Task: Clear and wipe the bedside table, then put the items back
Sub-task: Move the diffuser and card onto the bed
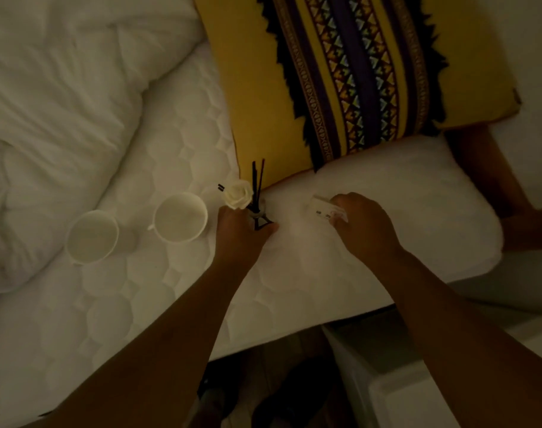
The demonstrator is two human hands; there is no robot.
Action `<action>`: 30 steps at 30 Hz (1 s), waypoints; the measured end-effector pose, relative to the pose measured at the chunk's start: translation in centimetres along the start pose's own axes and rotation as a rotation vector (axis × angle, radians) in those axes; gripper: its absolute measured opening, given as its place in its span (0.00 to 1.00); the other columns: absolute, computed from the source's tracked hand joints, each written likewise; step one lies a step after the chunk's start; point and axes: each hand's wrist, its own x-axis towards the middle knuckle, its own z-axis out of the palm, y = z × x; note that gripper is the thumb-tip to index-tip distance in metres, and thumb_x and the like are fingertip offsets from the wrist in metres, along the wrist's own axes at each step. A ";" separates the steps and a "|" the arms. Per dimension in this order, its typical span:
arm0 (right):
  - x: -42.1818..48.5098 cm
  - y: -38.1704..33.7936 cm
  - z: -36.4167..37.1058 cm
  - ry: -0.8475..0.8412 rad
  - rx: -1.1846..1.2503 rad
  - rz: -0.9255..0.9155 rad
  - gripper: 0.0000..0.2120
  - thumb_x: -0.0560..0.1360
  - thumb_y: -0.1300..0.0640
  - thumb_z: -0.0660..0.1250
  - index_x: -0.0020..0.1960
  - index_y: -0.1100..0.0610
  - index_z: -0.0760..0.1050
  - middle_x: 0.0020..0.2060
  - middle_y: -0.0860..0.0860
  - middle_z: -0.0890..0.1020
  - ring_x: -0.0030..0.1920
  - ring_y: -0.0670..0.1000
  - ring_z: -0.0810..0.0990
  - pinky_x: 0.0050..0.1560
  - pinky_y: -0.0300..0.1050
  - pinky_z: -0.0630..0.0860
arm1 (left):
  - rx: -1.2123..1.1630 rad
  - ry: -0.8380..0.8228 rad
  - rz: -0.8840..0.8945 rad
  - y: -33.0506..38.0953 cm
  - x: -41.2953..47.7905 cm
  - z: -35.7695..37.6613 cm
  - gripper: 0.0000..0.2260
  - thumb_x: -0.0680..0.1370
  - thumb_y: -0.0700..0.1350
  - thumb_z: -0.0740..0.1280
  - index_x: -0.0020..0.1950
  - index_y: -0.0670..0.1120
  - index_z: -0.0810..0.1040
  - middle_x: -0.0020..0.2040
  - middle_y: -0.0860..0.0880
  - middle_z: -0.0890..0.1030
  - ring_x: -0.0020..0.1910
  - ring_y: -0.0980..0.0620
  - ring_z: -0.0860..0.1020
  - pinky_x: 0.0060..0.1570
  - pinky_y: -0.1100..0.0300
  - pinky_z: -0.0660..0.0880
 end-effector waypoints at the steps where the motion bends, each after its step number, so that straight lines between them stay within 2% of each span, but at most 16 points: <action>1: 0.2 0.0 0.4 0.007 -0.012 -0.003 0.15 0.78 0.57 0.65 0.64 0.58 0.76 0.55 0.57 0.80 0.54 0.58 0.78 0.53 0.51 0.76 | 0.024 -0.013 0.007 -0.4 0.1 0.3 0.16 0.66 0.48 0.79 0.51 0.48 0.80 0.49 0.52 0.80 0.53 0.48 0.78 0.56 0.49 0.76; 3: 0.2 0.1 0.8 0.033 -0.020 -0.004 0.15 0.78 0.58 0.65 0.64 0.58 0.76 0.54 0.58 0.80 0.54 0.59 0.78 0.53 0.52 0.76 | 0.070 -0.017 0.025 -0.9 0.2 0.8 0.17 0.68 0.50 0.77 0.54 0.48 0.79 0.52 0.53 0.78 0.58 0.46 0.74 0.60 0.51 0.72; 6: -0.1 0.1 1.5 0.026 -0.060 -0.009 0.15 0.78 0.58 0.64 0.64 0.58 0.75 0.53 0.58 0.79 0.54 0.59 0.77 0.51 0.51 0.75 | 0.219 -0.023 0.064 -1.8 0.0 1.2 0.16 0.70 0.52 0.74 0.54 0.48 0.80 0.56 0.49 0.79 0.59 0.46 0.70 0.61 0.57 0.67; 8: 0.0 -0.1 1.5 -0.012 -0.072 0.012 0.15 0.78 0.57 0.65 0.64 0.58 0.74 0.54 0.58 0.78 0.54 0.59 0.75 0.50 0.51 0.75 | 0.234 -0.042 0.047 -1.9 0.0 1.2 0.15 0.71 0.51 0.73 0.54 0.46 0.80 0.55 0.47 0.79 0.58 0.45 0.72 0.61 0.54 0.69; 10: -0.2 -0.2 1.2 -0.054 -0.048 0.045 0.18 0.77 0.55 0.66 0.65 0.57 0.72 0.56 0.58 0.77 0.57 0.58 0.73 0.51 0.52 0.74 | 0.143 -0.067 -0.005 -1.5 -0.4 1.0 0.16 0.71 0.48 0.74 0.55 0.43 0.79 0.55 0.45 0.79 0.57 0.43 0.74 0.60 0.48 0.72; 13: -0.8 -0.4 0.0 -0.043 -0.006 0.074 0.24 0.76 0.54 0.68 0.69 0.56 0.67 0.60 0.59 0.73 0.60 0.59 0.70 0.55 0.53 0.73 | 0.096 -0.082 -0.089 -0.5 -1.6 0.1 0.27 0.70 0.45 0.76 0.66 0.42 0.72 0.63 0.42 0.73 0.64 0.42 0.70 0.67 0.50 0.67; 14: -1.3 -0.7 -0.5 -0.030 0.006 0.086 0.26 0.75 0.53 0.68 0.71 0.56 0.66 0.61 0.59 0.72 0.61 0.59 0.69 0.56 0.55 0.73 | 0.088 -0.089 -0.114 -0.2 -2.2 -0.5 0.31 0.70 0.45 0.76 0.69 0.42 0.68 0.66 0.41 0.71 0.66 0.43 0.68 0.68 0.52 0.65; 16: -2.7 -1.7 -1.6 -0.012 0.027 0.113 0.29 0.75 0.53 0.69 0.73 0.56 0.64 0.63 0.60 0.70 0.62 0.60 0.68 0.57 0.56 0.72 | 0.082 -0.133 -0.176 0.5 -3.3 -2.0 0.38 0.70 0.46 0.76 0.74 0.42 0.62 0.70 0.41 0.68 0.69 0.42 0.65 0.69 0.51 0.63; 20: -7.4 -5.3 -3.6 -0.073 0.085 0.215 0.32 0.76 0.51 0.67 0.75 0.56 0.58 0.65 0.60 0.67 0.63 0.60 0.68 0.59 0.55 0.71 | 0.143 -0.375 -0.284 2.3 -6.4 -5.7 0.45 0.71 0.51 0.75 0.79 0.45 0.50 0.76 0.42 0.60 0.75 0.42 0.61 0.72 0.46 0.62; 22: -9.7 -7.7 -5.6 -0.154 0.092 0.242 0.32 0.77 0.49 0.66 0.75 0.57 0.57 0.66 0.60 0.67 0.64 0.60 0.68 0.62 0.55 0.71 | 0.163 -0.442 -0.240 4.3 -8.3 -8.1 0.44 0.72 0.53 0.74 0.79 0.46 0.51 0.76 0.43 0.61 0.74 0.44 0.62 0.72 0.49 0.64; 25: -13.7 -12.0 -8.8 -0.292 0.076 0.206 0.28 0.79 0.48 0.63 0.74 0.57 0.61 0.66 0.58 0.71 0.64 0.57 0.71 0.65 0.51 0.70 | 0.222 -0.470 -0.134 6.7 -11.9 -13.4 0.39 0.72 0.55 0.73 0.77 0.48 0.57 0.73 0.45 0.67 0.71 0.47 0.67 0.69 0.50 0.67; 28: -17.0 -16.8 -11.6 -0.375 -0.045 0.064 0.25 0.80 0.46 0.60 0.72 0.56 0.64 0.67 0.56 0.72 0.65 0.55 0.71 0.67 0.47 0.68 | 0.300 -0.438 -0.053 8.7 -15.4 -19.2 0.34 0.73 0.56 0.71 0.75 0.50 0.62 0.70 0.48 0.71 0.68 0.50 0.70 0.68 0.52 0.69; 30: -18.1 -20.6 -13.6 -0.392 -0.133 -0.062 0.25 0.80 0.45 0.58 0.73 0.55 0.63 0.68 0.56 0.70 0.67 0.55 0.70 0.68 0.47 0.66 | 0.322 -0.378 -0.037 10.4 -17.1 -23.7 0.30 0.74 0.57 0.70 0.72 0.51 0.66 0.65 0.50 0.75 0.64 0.52 0.73 0.63 0.58 0.70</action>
